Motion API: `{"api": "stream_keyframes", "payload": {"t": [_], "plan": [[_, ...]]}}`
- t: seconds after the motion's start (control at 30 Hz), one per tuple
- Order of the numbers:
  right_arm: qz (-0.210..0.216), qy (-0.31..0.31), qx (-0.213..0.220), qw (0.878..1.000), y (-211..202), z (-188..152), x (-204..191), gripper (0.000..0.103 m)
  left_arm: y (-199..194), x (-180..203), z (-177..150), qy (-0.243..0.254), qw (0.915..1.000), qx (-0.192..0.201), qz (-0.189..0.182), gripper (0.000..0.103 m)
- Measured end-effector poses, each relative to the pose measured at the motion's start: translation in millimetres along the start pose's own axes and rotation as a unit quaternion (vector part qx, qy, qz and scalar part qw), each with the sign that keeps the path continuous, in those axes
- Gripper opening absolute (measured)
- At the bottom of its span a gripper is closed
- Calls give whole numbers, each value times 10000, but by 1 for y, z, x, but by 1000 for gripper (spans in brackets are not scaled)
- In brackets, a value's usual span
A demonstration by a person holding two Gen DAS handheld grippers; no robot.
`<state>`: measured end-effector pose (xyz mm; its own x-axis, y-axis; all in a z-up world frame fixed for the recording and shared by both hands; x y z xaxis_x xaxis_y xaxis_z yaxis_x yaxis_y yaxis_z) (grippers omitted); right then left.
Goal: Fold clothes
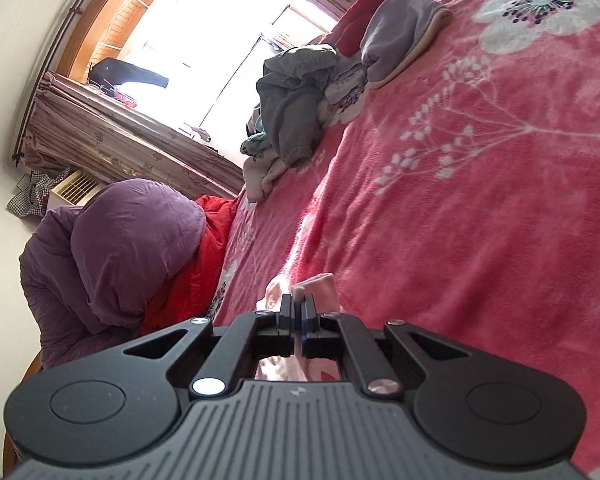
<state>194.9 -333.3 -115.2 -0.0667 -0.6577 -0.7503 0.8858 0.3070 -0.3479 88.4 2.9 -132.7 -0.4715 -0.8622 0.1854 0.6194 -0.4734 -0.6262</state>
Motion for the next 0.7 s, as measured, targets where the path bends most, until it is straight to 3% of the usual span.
{"api": "stream_keyframes", "payload": {"t": [0.23, 0.43, 0.7], "plan": [[26, -153, -124, 9998, 25, 8, -46, 5, -1, -4, -9, 266, 9993, -21, -246, 28], [34, -374, -238, 9990, 56, 10, -83, 5, 16, -7, -14, 327, 9988, -281, -228, 28], [-32, -669, -337, 9972, 92, 5, -117, 5, 21, -24, -12, -367, 9974, -403, -480, 28]]}}
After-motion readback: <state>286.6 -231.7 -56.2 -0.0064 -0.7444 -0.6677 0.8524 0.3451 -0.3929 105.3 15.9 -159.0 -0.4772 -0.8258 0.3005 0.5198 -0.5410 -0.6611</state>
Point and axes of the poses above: each gripper's, at about its wrist camera, not at the fingertips, and y roughly the way its jaws point, x to its right, z to its top, the point moved 2 cm from there along y, roughly the way its jaws point, and after that the axes turned 8 degrees about -y, right-handed, at the moved point
